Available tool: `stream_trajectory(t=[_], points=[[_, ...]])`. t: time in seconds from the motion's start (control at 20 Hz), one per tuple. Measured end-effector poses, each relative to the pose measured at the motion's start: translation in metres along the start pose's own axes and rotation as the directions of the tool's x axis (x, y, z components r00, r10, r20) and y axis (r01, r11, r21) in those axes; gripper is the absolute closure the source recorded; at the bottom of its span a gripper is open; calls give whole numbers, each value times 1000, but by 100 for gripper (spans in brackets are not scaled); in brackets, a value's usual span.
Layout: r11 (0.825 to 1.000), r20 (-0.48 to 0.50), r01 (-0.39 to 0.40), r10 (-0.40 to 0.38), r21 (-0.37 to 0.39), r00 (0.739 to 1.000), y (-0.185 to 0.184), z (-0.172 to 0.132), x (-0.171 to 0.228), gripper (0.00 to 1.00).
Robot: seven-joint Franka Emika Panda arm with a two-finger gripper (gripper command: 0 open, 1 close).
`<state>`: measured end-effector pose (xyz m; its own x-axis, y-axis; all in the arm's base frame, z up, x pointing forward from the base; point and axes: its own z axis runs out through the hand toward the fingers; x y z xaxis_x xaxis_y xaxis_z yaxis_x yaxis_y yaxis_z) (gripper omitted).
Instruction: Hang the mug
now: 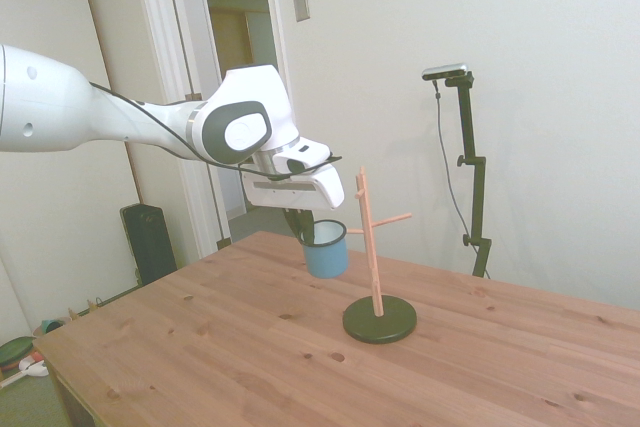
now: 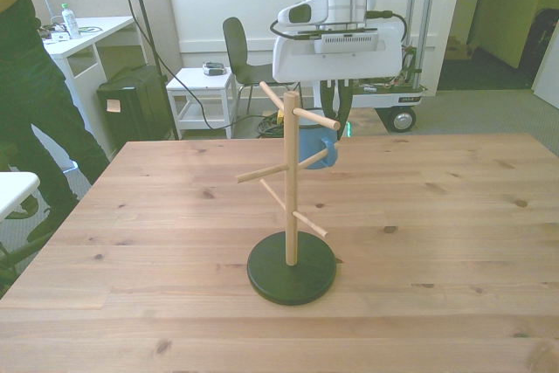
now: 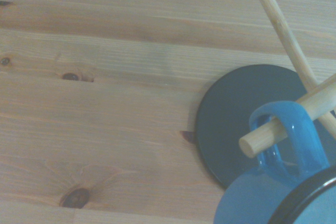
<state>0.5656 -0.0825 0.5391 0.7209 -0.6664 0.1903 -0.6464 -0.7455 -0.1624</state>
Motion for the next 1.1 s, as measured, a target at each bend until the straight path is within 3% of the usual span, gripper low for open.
stream_trajectory(t=[0.3, 0.35, 1.1], points=[[1000, 2, -6, 6, 0, 1000, -1, 6, 5, 100], [1000, 3, -8, 8, 0, 1000, 0, 7, 5, 0], [1000, 15, -27, 27, 2, 1000, -1, 13, 13, 0]])
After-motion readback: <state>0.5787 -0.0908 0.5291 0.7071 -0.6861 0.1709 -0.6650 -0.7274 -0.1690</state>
